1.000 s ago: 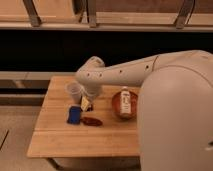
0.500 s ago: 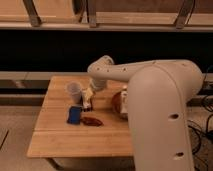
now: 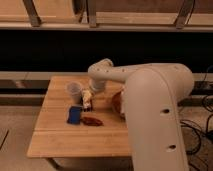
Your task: Place the eraser in the ceramic cup
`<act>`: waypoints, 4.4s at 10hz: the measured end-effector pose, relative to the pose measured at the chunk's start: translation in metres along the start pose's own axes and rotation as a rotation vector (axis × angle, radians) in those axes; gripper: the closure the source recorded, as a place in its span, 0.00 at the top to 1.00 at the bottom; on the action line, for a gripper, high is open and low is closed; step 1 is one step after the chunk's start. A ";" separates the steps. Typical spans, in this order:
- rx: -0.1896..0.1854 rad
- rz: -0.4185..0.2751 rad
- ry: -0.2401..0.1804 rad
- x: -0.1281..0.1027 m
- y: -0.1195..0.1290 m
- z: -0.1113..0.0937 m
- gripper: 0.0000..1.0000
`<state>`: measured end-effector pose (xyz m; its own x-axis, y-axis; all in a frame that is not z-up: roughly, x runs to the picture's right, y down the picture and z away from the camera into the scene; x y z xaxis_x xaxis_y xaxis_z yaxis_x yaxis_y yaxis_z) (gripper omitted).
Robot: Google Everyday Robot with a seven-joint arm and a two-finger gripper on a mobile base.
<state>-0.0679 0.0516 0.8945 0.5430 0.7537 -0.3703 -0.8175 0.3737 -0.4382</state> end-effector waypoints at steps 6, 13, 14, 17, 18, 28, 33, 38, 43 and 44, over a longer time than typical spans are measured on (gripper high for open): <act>-0.001 -0.079 0.046 -0.006 0.006 0.012 0.80; -0.125 0.063 -0.007 -0.008 -0.007 0.036 0.80; -0.134 0.059 -0.006 -0.012 -0.009 0.041 0.80; -0.145 0.001 -0.005 -0.036 0.000 0.047 0.80; -0.142 -0.033 -0.003 -0.046 0.005 0.045 0.80; -0.207 -0.175 0.146 -0.072 0.052 0.089 0.76; -0.208 -0.162 0.152 -0.079 0.042 0.091 0.28; -0.187 -0.059 0.151 -0.062 0.008 0.088 0.11; 0.042 0.112 0.047 -0.060 -0.091 0.021 0.11; 0.089 0.108 0.001 -0.072 -0.100 0.002 0.11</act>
<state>-0.0257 -0.0389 0.9660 0.4514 0.7914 -0.4123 -0.8849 0.3373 -0.3214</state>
